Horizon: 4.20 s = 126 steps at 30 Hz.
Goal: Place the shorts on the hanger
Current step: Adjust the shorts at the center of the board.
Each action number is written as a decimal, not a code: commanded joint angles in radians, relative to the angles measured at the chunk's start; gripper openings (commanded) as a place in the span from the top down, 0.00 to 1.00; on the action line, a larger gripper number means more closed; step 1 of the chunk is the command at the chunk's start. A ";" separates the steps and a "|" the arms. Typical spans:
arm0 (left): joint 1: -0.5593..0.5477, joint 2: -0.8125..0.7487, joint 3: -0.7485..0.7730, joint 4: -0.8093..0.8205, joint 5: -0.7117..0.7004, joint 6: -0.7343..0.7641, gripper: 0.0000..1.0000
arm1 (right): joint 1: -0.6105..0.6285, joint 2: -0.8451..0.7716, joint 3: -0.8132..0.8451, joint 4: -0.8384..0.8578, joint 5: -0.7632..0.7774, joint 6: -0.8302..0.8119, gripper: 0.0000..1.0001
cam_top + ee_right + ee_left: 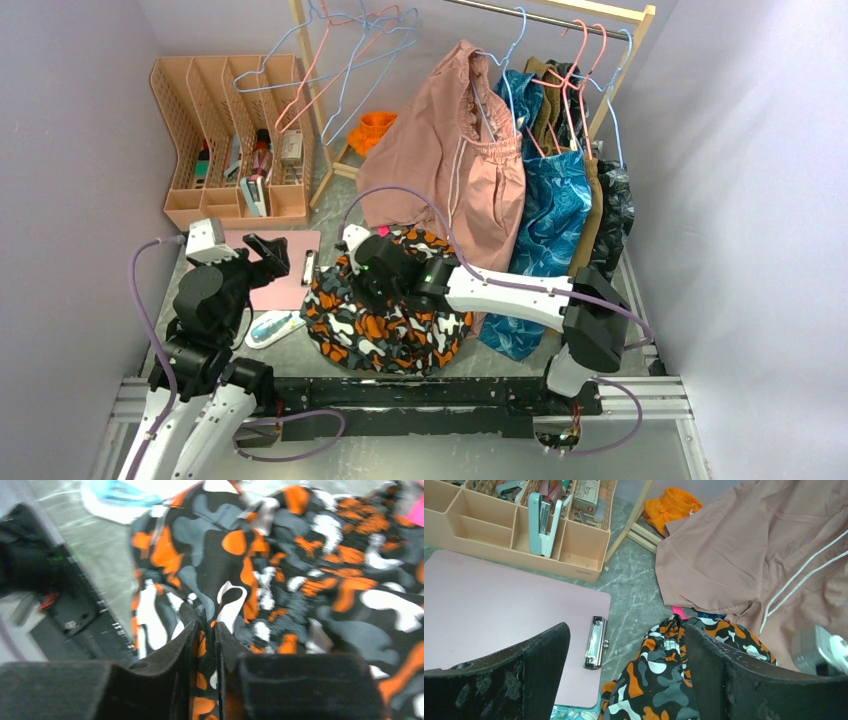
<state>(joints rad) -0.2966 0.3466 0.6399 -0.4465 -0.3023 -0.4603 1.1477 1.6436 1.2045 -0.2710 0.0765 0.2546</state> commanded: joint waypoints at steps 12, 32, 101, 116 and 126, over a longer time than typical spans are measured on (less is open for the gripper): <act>0.011 -0.039 -0.008 -0.002 -0.017 -0.005 0.12 | 0.156 -0.045 0.012 0.143 -0.266 -0.081 0.26; -0.101 0.299 0.112 -0.134 0.363 -0.157 0.24 | -0.046 -0.508 -0.377 -0.006 0.308 0.189 0.29; -0.766 0.289 0.066 -0.272 -0.416 -0.499 0.86 | -0.111 -0.705 -0.254 -0.259 0.414 0.039 0.42; -0.767 0.300 0.053 -0.298 -0.372 -0.551 0.77 | 0.159 -0.388 -0.125 -0.268 0.375 -0.070 0.36; -0.766 0.357 -0.019 -0.241 -0.276 -0.587 0.32 | 0.165 -0.174 -0.135 -0.356 0.675 0.020 0.31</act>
<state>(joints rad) -1.0668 0.6582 0.6506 -0.7288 -0.6418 -1.0172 1.3220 1.4174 1.0546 -0.5682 0.5583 0.2226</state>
